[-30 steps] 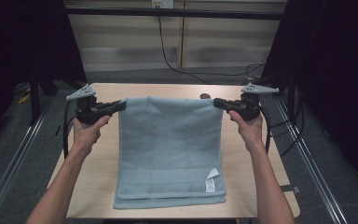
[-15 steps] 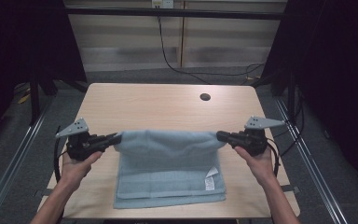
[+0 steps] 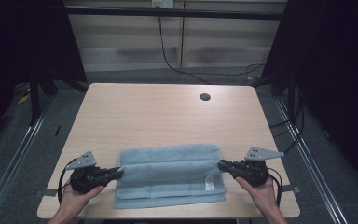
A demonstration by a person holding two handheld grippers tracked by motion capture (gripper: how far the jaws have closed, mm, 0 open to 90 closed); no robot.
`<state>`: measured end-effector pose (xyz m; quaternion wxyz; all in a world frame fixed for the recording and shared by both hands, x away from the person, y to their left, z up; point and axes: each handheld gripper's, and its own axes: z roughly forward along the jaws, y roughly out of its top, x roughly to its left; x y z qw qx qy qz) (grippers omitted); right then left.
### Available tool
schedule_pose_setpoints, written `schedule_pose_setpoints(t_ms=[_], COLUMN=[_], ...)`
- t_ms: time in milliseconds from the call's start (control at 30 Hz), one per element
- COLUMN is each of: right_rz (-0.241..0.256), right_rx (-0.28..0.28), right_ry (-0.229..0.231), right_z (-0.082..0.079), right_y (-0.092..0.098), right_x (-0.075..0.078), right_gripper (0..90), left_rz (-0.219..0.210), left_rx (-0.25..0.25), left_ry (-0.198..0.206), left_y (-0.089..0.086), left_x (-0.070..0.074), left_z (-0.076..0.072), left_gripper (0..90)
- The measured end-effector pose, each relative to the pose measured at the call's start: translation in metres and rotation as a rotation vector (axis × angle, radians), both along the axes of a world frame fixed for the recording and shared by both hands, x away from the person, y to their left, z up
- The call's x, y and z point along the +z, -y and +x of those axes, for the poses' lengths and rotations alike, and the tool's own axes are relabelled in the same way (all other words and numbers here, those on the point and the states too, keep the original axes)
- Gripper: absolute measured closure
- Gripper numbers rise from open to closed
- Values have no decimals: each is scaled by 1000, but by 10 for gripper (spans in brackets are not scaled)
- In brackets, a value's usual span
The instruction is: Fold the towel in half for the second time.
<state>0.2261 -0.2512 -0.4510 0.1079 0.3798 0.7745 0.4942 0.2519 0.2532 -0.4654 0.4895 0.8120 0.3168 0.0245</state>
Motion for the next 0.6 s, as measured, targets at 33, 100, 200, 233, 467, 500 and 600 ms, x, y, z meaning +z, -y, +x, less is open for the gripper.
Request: schedule_pose_setpoints(t_ms=[33, 100, 200, 233, 467, 500, 600], right_rz=[-7, -3, -3, 14, 22, 18, 21], right_rx=[-8, -2, -2, -8, -56, -56, -86], right_ry=[-6, -17, -2, 8, 16, 12, 2], right_z=[-3, -10, -19, -21, -7, -3, 7], right_y=[0, 1, 5, 6, 15, 15, 15], right_x=[-2, -5, -5, -4, 1, 1, 1], right_gripper=[793, 771, 706, 706, 627, 598, 463], left_rz=[-5, -45, -78, -91, -23, -17, -16], left_rx=[1, -18, -11, -3, 101, 120, 150], left_ry=[-6, -18, 2, 3, 11, -2, -29], left_y=[-1, -3, -8, -11, -16, -18, -18], left_x=[0, 2, 8, 9, -2, -5, -8], left_z=[-3, -15, -24, -23, 24, 33, 44], left_gripper=[781, 767, 717, 682, 507, 470, 384])
